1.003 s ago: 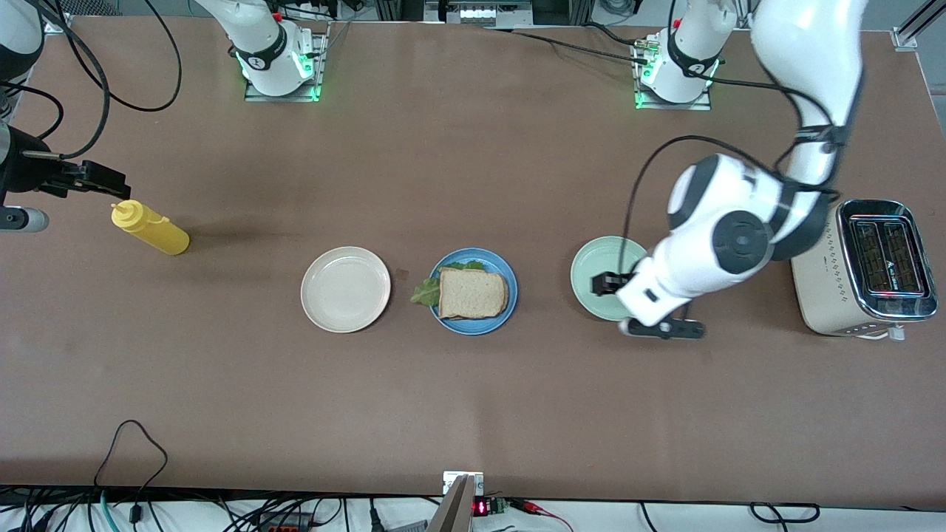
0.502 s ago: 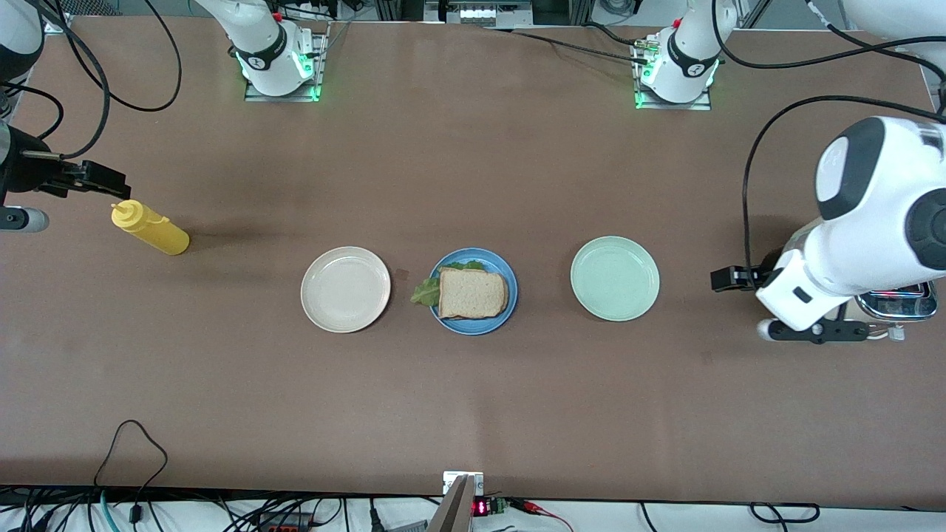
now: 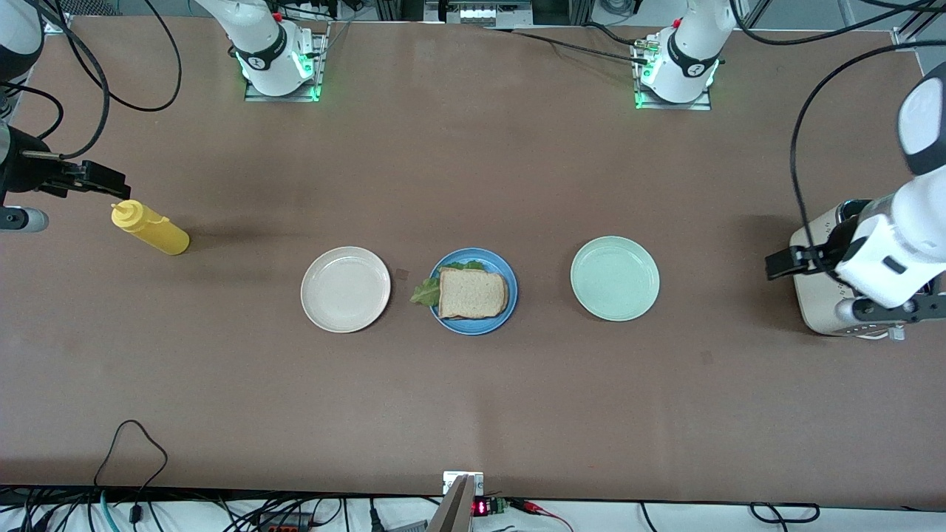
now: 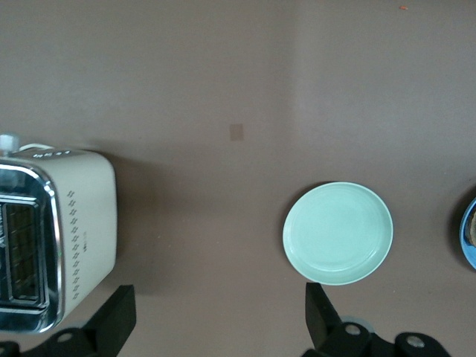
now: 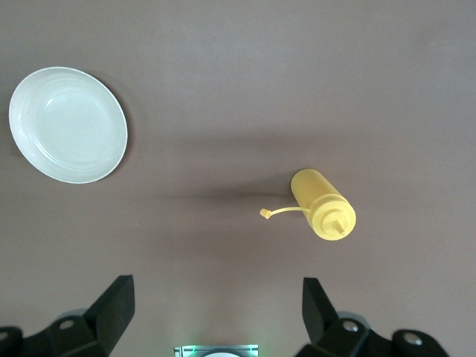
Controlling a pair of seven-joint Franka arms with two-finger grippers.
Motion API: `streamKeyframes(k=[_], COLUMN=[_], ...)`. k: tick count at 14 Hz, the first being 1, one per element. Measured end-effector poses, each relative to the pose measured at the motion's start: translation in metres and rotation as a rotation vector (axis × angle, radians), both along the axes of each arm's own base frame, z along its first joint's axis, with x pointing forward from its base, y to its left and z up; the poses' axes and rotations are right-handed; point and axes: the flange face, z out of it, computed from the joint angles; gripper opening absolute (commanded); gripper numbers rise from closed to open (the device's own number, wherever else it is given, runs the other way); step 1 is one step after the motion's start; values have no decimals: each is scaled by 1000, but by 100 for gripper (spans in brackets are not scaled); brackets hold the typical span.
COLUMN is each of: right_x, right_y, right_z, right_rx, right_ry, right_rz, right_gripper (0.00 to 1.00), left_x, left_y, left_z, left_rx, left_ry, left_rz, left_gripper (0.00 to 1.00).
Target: Make sandwich in blue plate with both arms
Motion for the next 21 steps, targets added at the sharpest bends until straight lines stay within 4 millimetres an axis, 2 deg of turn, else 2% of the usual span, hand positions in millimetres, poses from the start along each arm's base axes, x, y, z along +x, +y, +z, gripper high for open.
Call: streamKeyframes(k=[3, 6, 10, 13, 16, 21], right_x=[0, 1, 1, 1, 1, 1], right_y=[0, -1, -3, -4, -4, -4], right_z=[0, 0, 1, 1, 1, 1], right_rx=[0, 0, -1, -1, -1, -1], right_ry=[-2, -6, -7, -7, -9, -13], right_rz=[0, -2, -5, -6, -6, -7], right_gripper=[100, 100, 100, 100, 100, 100], left_x=[-8, -7, -7, -30, -48, -57], left_y=[-1, -3, 17, 20, 25, 24], left_z=[15, 4, -10, -8, -11, -19], left_rx=[-9, -44, -81, -66, -59, -56], left_ry=[-4, 11, -57, -60, -15, 18], left_rz=[1, 6, 26, -49, -37, -23], left_gripper=[100, 100, 100, 100, 100, 100])
